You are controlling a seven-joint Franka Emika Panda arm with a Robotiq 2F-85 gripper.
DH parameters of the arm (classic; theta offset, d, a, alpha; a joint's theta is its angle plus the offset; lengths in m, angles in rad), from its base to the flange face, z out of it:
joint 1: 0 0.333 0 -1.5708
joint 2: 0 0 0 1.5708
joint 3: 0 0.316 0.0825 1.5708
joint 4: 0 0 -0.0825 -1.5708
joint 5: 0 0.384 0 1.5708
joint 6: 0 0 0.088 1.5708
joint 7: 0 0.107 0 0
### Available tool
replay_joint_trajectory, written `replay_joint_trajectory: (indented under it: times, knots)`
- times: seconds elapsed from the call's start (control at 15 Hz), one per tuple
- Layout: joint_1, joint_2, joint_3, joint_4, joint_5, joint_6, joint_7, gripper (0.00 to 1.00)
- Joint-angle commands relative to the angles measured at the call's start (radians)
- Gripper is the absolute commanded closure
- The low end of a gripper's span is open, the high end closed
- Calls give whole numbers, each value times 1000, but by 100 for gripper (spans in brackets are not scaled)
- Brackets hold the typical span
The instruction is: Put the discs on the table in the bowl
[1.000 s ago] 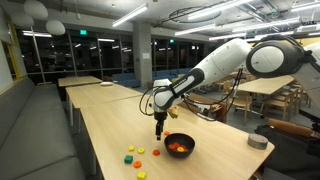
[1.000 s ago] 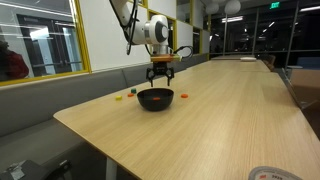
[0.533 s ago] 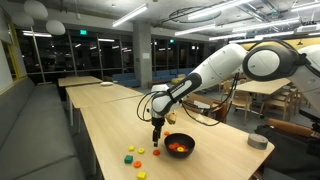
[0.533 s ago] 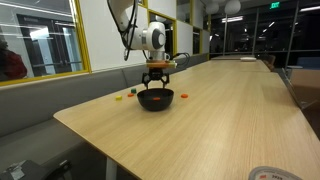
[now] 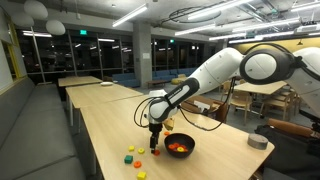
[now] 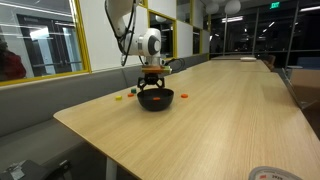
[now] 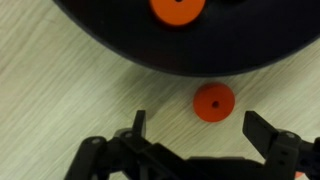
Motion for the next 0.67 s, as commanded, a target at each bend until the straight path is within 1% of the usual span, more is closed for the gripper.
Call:
replay_joint_trajectory:
  times: [0.0,0.6]
  knots:
    - [8,10,-1,9,-3,22,23,0]
    - [12,-19,-6,-48,-8,47,47,0]
